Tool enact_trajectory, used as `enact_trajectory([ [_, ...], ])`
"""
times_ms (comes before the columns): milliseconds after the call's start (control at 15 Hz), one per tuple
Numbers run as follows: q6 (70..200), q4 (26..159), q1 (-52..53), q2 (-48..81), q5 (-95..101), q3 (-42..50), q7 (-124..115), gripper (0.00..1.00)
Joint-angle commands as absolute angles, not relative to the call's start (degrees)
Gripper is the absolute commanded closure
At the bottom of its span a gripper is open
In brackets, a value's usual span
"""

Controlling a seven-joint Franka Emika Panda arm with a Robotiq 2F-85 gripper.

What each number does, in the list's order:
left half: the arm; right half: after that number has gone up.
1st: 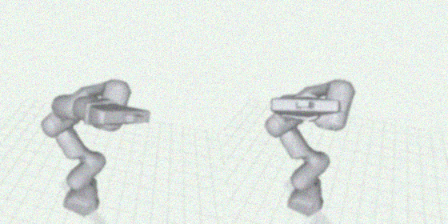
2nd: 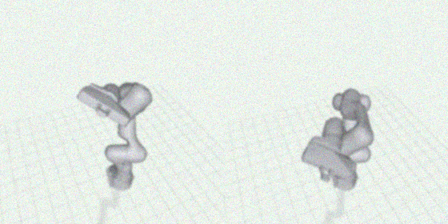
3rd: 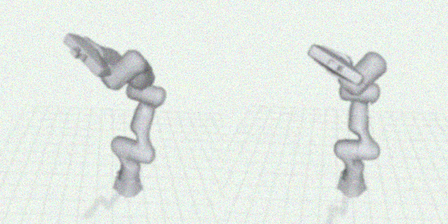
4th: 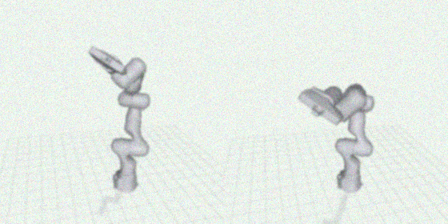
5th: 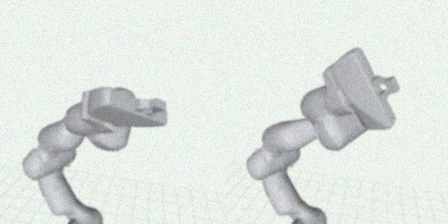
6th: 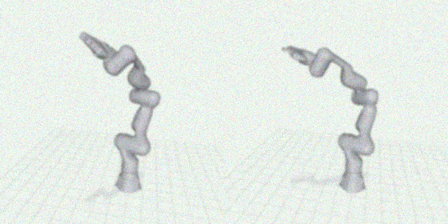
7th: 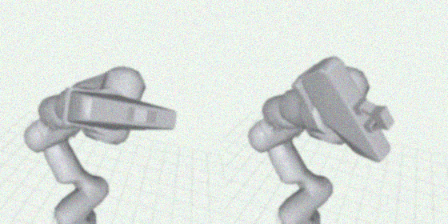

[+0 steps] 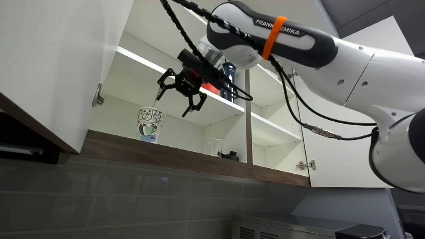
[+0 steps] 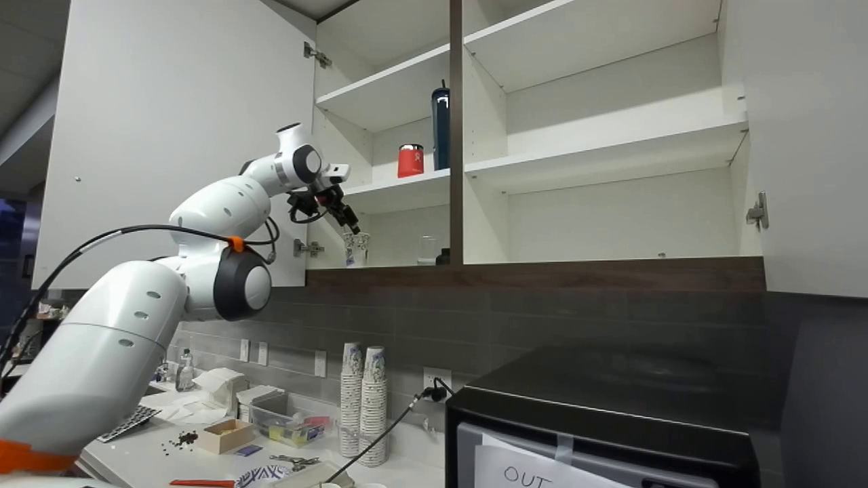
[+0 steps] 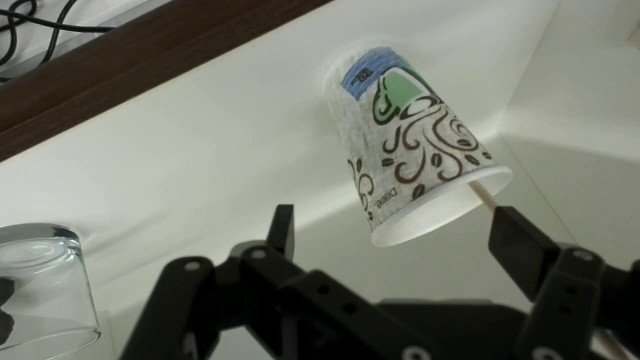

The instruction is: Put two straws inside the coffee cup then put the cup inside the open upper cabinet.

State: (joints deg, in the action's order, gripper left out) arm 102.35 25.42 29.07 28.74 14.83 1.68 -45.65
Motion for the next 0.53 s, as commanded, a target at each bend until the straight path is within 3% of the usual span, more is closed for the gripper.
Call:
enact_trajectory([
  [0, 99.1, 25.4, 28.9, 26.6, 15.3, 2.2, -44.9, 0.00],
  [467, 82.0, 26.1, 28.1, 20.7, 14.2, 0.6, -38.6, 0.00],
])
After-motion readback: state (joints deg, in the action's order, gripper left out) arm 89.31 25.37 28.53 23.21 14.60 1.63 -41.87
